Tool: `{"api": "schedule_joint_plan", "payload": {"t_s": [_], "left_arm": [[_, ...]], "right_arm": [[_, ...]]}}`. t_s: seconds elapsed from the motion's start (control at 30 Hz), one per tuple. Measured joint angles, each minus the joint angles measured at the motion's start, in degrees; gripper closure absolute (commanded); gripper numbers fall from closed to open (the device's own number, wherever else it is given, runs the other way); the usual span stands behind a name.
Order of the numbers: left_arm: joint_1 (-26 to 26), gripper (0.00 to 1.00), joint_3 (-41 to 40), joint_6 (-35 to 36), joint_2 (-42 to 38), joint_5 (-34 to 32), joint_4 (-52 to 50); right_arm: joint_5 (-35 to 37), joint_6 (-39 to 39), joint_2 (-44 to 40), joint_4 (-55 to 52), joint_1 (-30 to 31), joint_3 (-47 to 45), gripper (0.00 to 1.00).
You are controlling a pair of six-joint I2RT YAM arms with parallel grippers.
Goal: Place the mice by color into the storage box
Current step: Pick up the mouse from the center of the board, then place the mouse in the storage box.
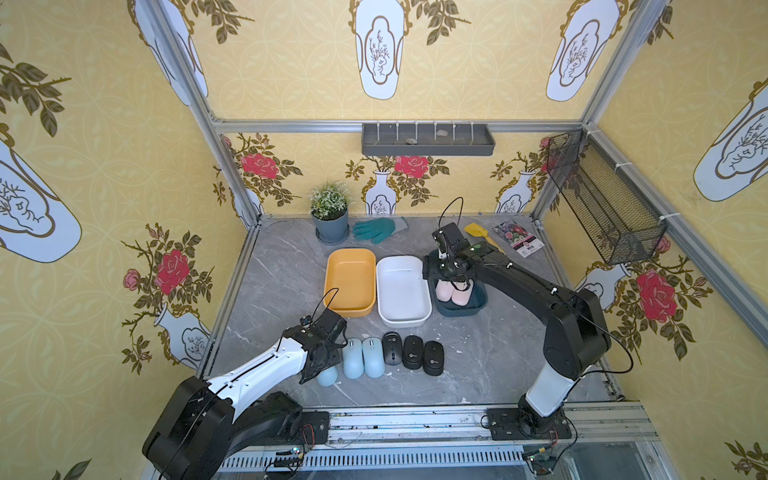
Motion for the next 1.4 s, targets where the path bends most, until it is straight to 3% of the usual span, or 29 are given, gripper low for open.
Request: {"api": "schedule_joint_plan", "payload": {"t_s": [0.57, 0.87, 1.1, 1.4], "left_arm": [[-0.04, 0.45, 5.05, 0.17, -3.82, 0.81, -5.66], [-0.02, 0.46, 18.08, 3.28, -6.14, -0.52, -13.14], [2.03, 0.45, 31.87, 9.11, -0.07, -2.21, -15.19], [6.91, 0.43, 41.88, 15.74, 12.26, -0.76, -7.85]], "right_arm": [[0.0, 0.48, -0.57, 0.46, 0.09, -0.85, 0.18], [0.24, 0.85, -2.23, 0.63, -0.33, -0.92, 0.18], [0.22, 0.83, -3.69, 0.79, -1.57, -1.33, 0.18], [0.17, 0.57, -9.6, 0.9, -5.81, -4.24, 0.18]]}}
